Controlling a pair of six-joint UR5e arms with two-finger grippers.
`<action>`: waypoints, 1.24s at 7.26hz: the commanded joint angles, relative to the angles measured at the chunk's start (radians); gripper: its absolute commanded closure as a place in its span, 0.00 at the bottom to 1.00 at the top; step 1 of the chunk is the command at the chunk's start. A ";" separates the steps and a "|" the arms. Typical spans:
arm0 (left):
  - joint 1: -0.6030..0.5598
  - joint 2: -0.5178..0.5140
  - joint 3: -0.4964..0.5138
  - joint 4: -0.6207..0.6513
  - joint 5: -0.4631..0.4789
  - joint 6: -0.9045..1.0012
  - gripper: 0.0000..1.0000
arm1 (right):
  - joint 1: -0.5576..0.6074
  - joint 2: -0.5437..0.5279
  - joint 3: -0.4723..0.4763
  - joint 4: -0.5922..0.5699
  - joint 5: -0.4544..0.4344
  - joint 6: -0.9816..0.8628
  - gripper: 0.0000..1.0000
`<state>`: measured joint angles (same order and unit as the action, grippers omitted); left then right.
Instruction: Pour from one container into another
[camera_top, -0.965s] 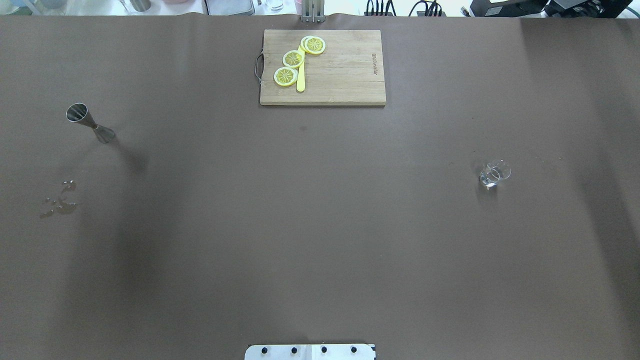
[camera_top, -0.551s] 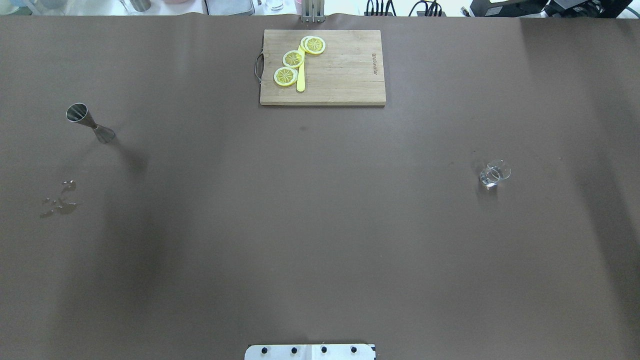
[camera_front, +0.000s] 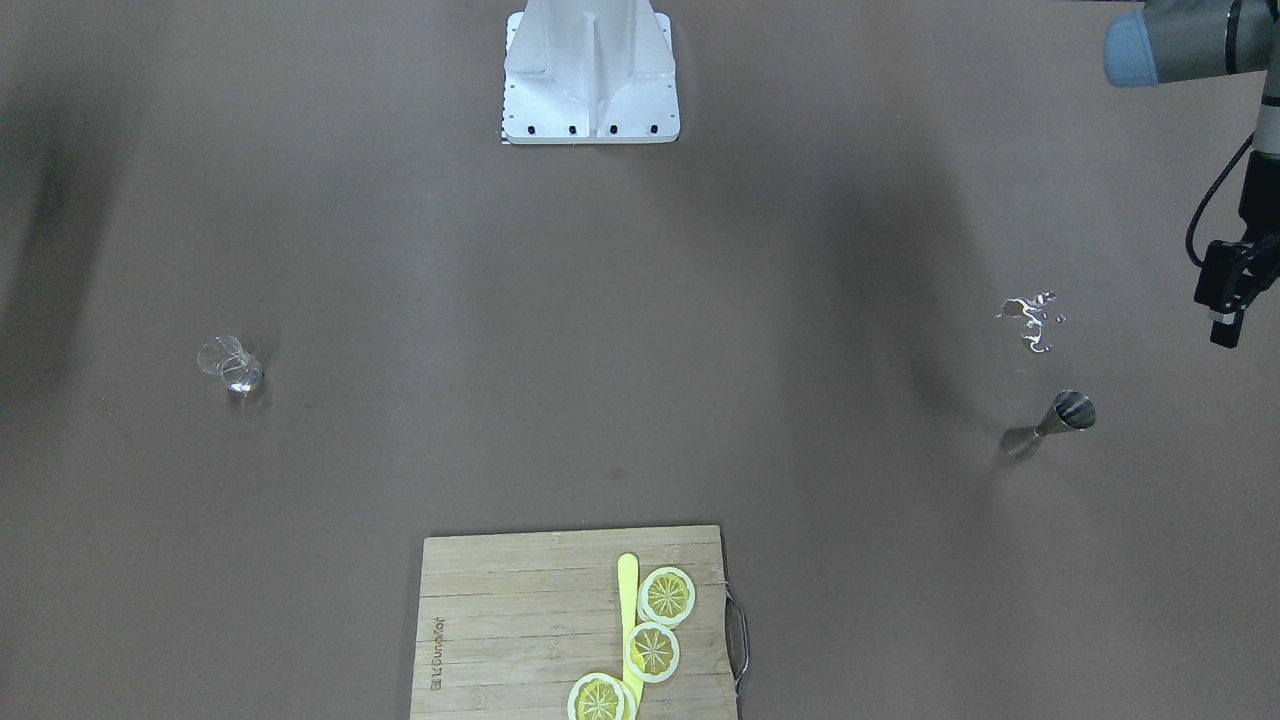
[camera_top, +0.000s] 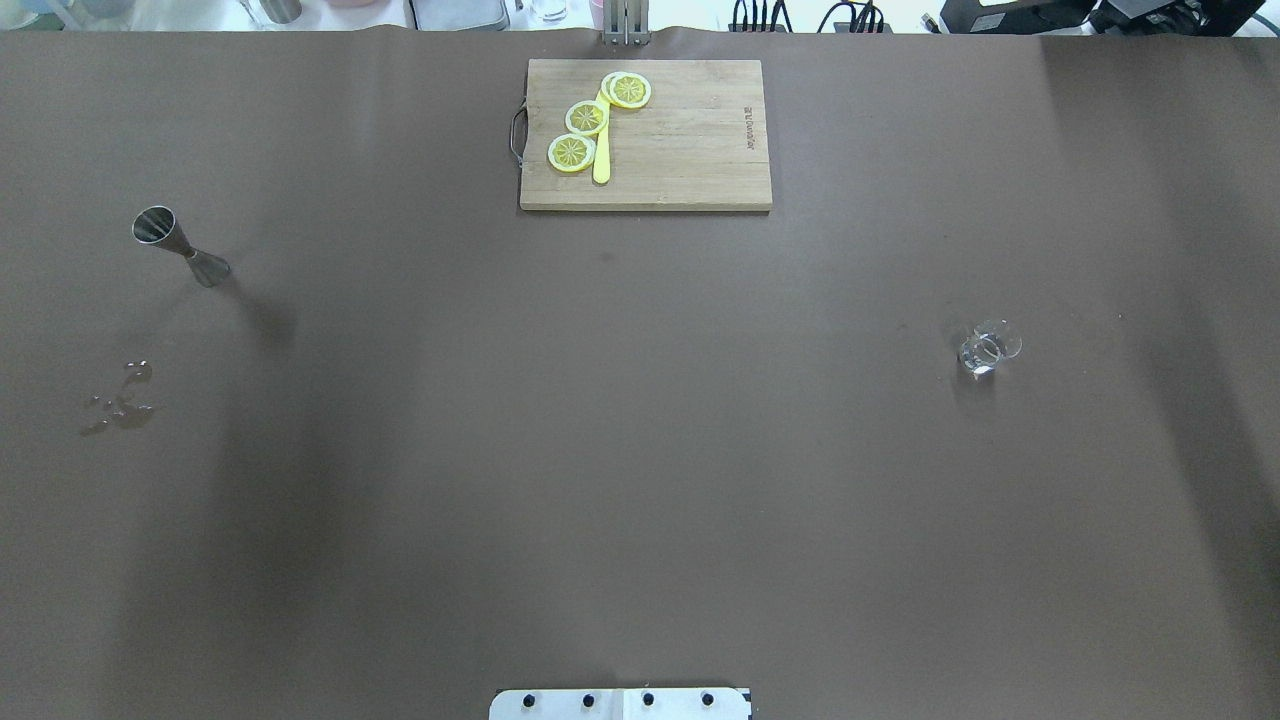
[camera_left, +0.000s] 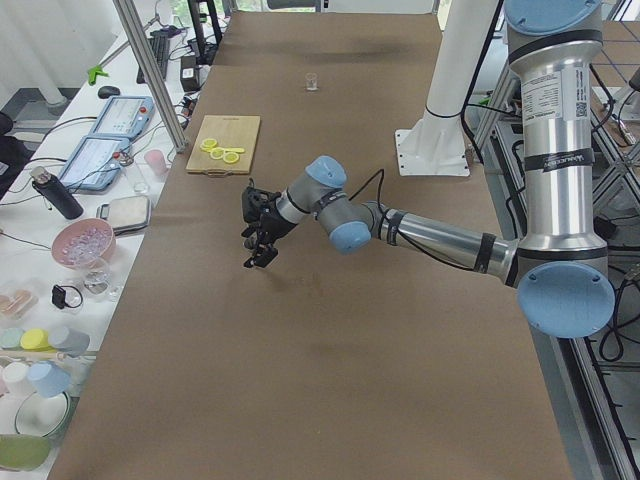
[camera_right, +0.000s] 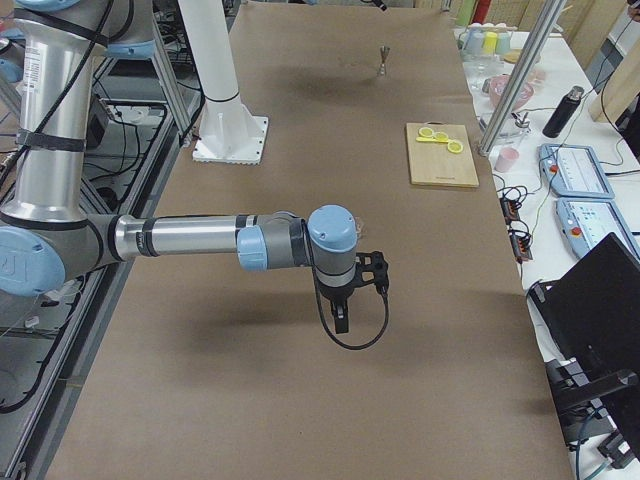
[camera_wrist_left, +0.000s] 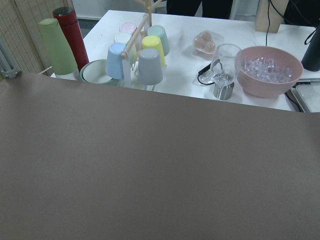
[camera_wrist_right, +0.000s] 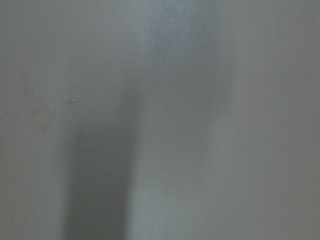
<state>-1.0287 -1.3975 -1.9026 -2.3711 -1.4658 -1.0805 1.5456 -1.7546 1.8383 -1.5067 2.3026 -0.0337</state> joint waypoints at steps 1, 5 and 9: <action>0.122 0.028 -0.004 -0.083 0.238 -0.077 0.03 | -0.001 -0.002 0.013 -0.001 0.000 0.000 0.00; 0.439 0.023 0.016 -0.154 0.642 -0.104 0.03 | -0.021 -0.002 0.022 0.008 0.084 -0.002 0.00; 0.521 -0.030 0.128 -0.157 0.729 -0.159 0.03 | -0.160 -0.014 0.019 0.188 0.096 0.018 0.00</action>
<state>-0.5208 -1.4035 -1.8124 -2.5265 -0.7537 -1.2336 1.4176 -1.7574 1.8578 -1.3833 2.3892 -0.0183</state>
